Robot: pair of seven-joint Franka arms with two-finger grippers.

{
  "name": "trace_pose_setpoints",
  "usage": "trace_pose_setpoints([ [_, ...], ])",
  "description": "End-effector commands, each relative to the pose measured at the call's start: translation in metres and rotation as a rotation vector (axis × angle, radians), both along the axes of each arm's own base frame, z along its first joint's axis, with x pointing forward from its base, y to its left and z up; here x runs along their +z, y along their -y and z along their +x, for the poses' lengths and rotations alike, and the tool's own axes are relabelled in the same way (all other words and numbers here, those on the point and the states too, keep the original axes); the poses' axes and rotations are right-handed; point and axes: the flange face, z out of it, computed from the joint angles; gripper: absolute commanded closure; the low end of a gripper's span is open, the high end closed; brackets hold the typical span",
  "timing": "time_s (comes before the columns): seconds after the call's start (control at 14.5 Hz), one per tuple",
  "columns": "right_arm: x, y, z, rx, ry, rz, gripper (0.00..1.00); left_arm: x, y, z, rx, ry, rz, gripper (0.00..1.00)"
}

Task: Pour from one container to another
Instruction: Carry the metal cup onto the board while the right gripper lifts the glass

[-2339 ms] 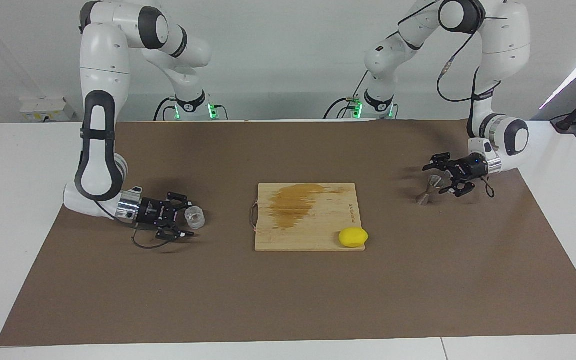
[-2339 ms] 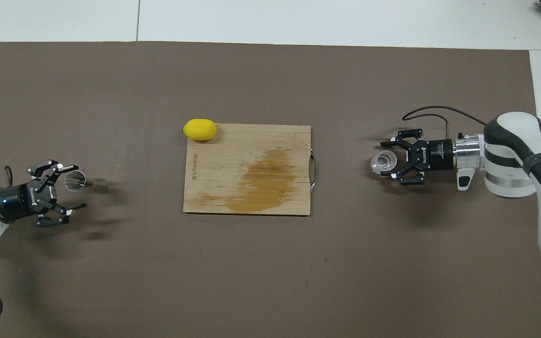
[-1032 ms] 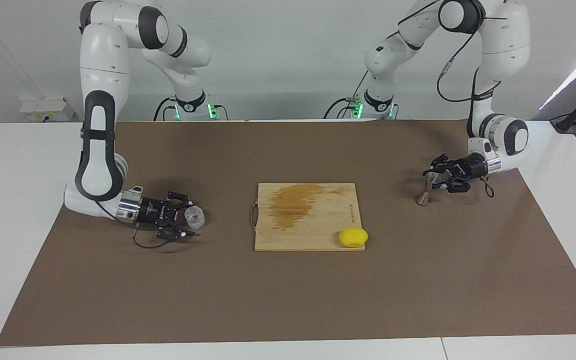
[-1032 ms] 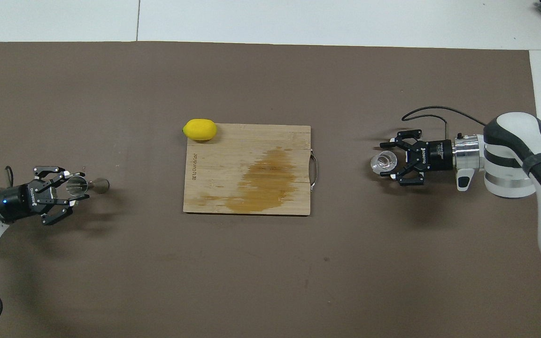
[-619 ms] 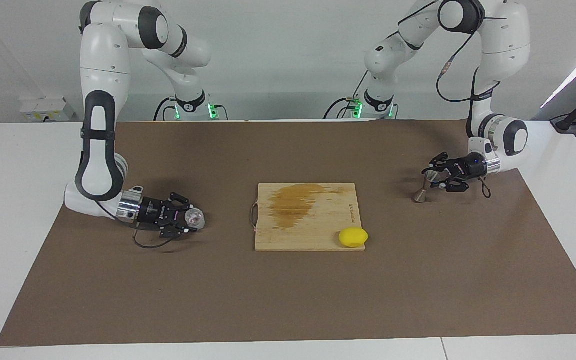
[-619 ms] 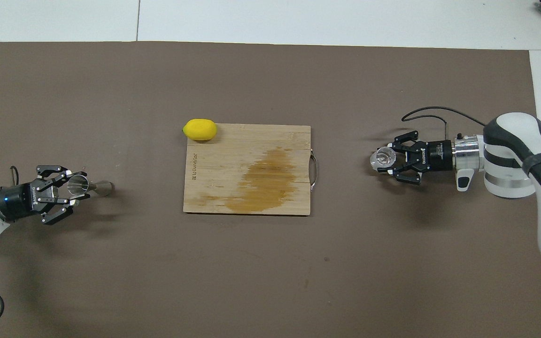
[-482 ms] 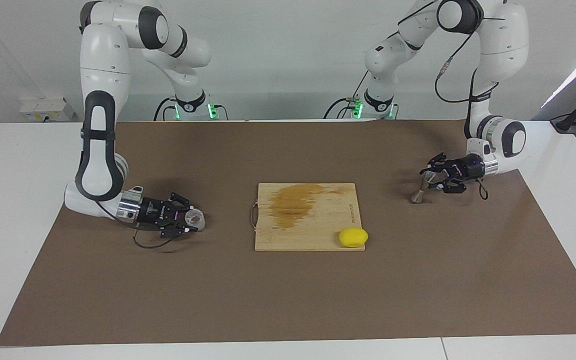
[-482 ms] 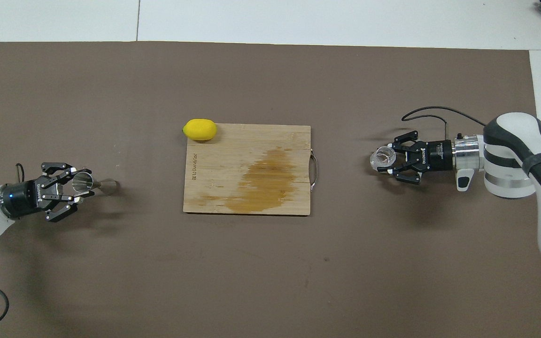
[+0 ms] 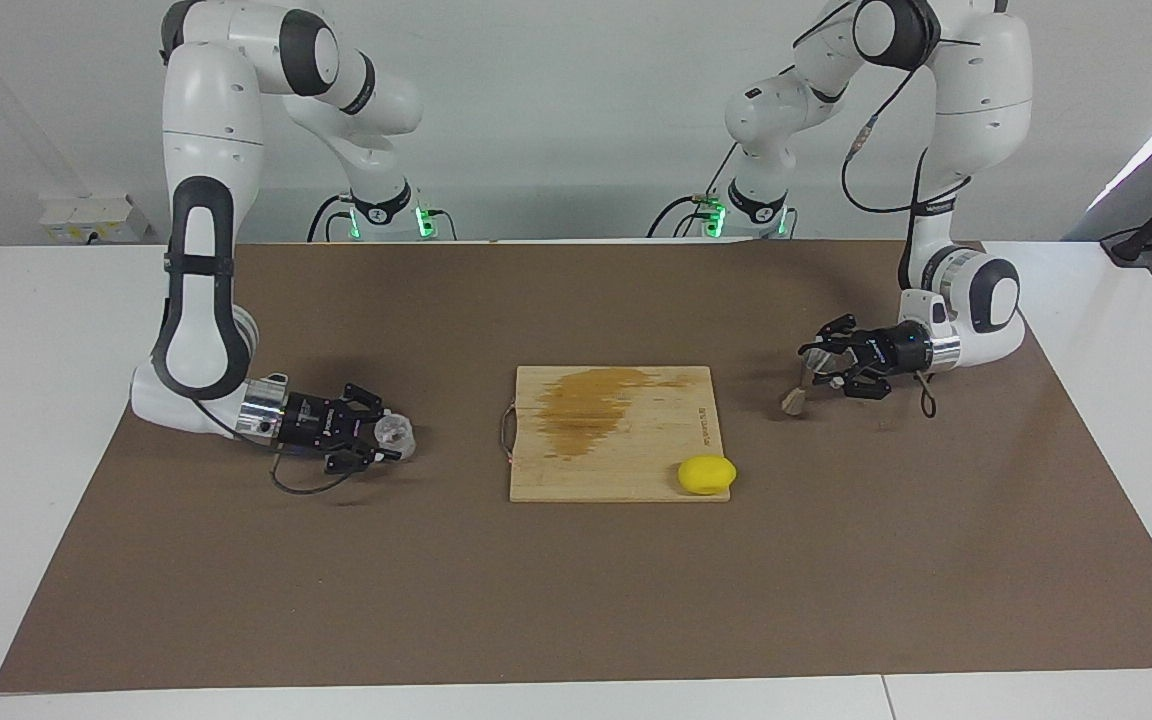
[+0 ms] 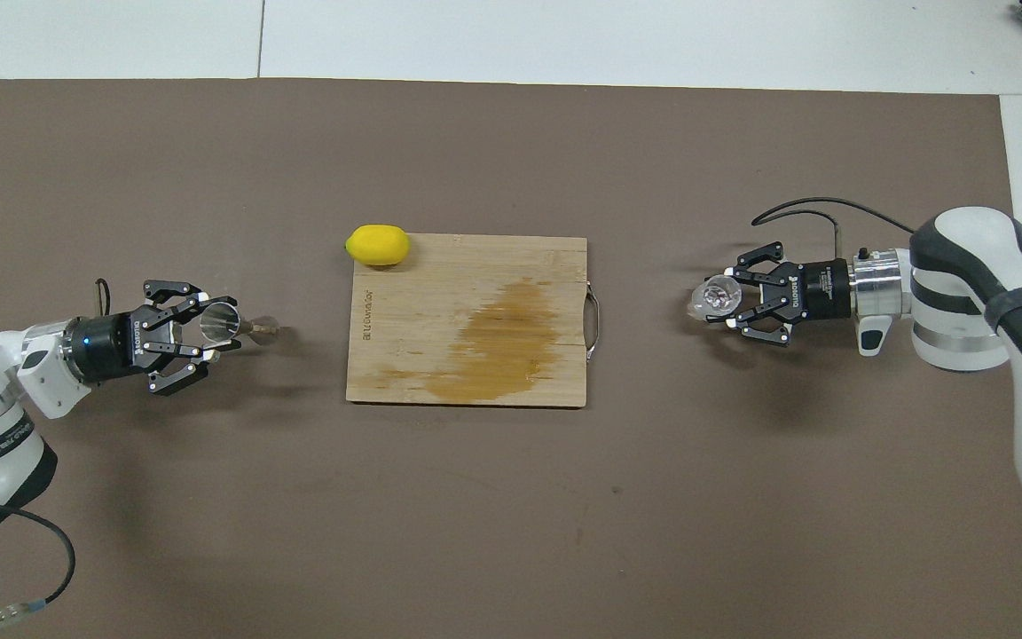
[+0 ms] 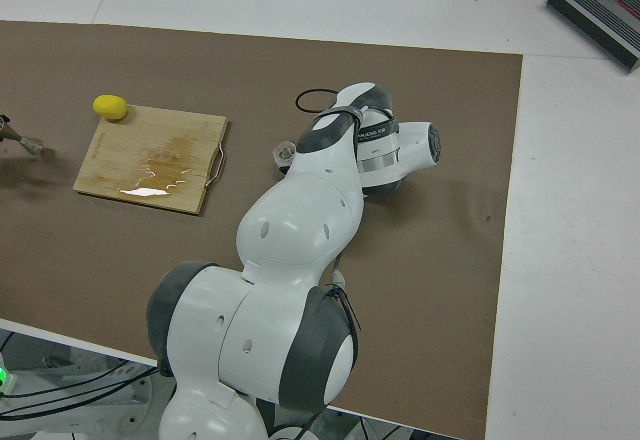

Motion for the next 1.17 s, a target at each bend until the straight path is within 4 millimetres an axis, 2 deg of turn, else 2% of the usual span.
trace_pose_setpoints([
  [0.0, 0.035, -0.015, -0.002, 0.079, 0.085, 0.011, 1.0, 0.014, 0.034, -0.004, 0.015, -0.013, 0.004, 0.57],
  [0.21, 0.08, -0.018, -0.005, 0.096, 0.099, -0.032, 1.0, 0.016, 0.077, -0.007, -0.005, -0.062, -0.017, 0.57],
  [0.28, 0.096, -0.028, -0.005, 0.097, 0.089, -0.038, 1.0, 0.02, 0.089, -0.01, 0.002, -0.064, -0.009, 0.57],
  [0.34, 0.108, -0.029, -0.006, 0.087, 0.074, -0.049, 1.0, 0.02, 0.101, -0.013, 0.006, -0.072, 0.005, 0.57],
  [0.48, 0.128, -0.031, -0.01, 0.11, 0.075, -0.081, 1.0, 0.023, 0.123, -0.014, 0.025, -0.074, 0.011, 0.57],
  [0.62, 0.145, -0.042, -0.015, 0.148, 0.08, -0.074, 1.0, 0.029, 0.148, -0.014, 0.043, -0.068, 0.017, 0.57],
  [0.76, 0.153, -0.044, -0.015, 0.119, 0.041, -0.079, 1.0, 0.033, 0.178, -0.014, 0.07, -0.073, 0.016, 0.57],
  [0.96, 0.157, -0.072, -0.014, 0.139, 0.034, -0.092, 1.0, 0.031, 0.228, -0.02, 0.112, -0.094, -0.001, 0.56],
  [1.1, 0.157, -0.084, -0.011, 0.123, 0.037, -0.115, 1.0, 0.028, 0.254, -0.025, 0.146, -0.083, 0.002, 0.55],
])
